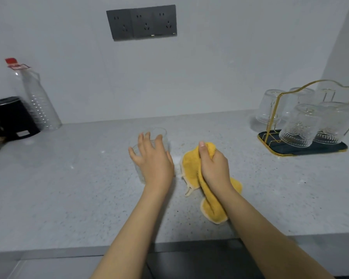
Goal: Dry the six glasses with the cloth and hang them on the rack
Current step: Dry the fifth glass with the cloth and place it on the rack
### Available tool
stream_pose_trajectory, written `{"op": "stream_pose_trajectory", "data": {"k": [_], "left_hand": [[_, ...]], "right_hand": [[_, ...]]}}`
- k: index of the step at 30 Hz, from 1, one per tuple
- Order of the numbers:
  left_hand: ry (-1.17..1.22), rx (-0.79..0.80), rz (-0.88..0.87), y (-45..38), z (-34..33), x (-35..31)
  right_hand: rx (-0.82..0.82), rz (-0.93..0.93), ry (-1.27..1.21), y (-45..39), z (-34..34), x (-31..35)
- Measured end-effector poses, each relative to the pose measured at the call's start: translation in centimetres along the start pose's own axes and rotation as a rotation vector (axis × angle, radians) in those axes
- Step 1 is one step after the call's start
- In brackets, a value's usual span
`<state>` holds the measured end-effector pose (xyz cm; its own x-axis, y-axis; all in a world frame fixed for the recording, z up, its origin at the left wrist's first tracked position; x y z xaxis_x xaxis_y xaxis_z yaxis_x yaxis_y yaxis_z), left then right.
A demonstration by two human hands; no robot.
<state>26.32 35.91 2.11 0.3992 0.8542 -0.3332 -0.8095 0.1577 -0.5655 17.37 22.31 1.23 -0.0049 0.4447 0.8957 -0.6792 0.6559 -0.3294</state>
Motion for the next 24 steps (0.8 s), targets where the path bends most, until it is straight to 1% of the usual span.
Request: {"op": "stream_pose_trajectory", "data": {"k": [3,8,11,14,18,20,22,24], "left_hand": [[0.058,0.007,0.065,0.1,0.0,1.4],[0.32,0.026,0.187,0.6,0.3,3.0],[0.477,0.076,0.314,0.9,0.2,3.7],[0.615,0.107,0.324,0.9,0.3,3.7],[0.722,0.13,0.245,1.2,1.3,2.1],[0.799,0.146,0.215,1.4,1.6,0.8],[0.941,0.177,0.243,1.4,1.3,-0.4],[1.095,0.249,0.318,1.4,0.5,-2.0]], "right_hand": [[0.014,0.007,-0.016,0.3,-0.6,0.2],[0.034,0.001,-0.04,0.6,-1.6,0.4],[0.035,-0.023,-0.074,0.8,-1.8,0.3],[0.064,-0.132,-0.161,1.0,-1.7,-0.3],[0.095,-0.381,-0.262,0.5,-1.7,-2.4],[0.148,-0.472,-0.335,0.7,-1.6,-2.8],[0.215,-0.517,-0.422,1.0,-1.5,-3.1],[0.285,-0.468,-0.426,1.2,-1.1,-2.9]]}}
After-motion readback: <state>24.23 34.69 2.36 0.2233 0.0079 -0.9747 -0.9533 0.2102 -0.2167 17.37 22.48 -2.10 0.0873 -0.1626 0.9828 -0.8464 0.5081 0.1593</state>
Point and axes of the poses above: each hand's wrist, its own y-axis away from the middle knuckle, its own z-axis out of the back of the hand, x = y × z, the point moved 6 cm from there along -y, towards the middle knuckle, and after that the axes turned 1 degree about z, right-handed, at the moved point
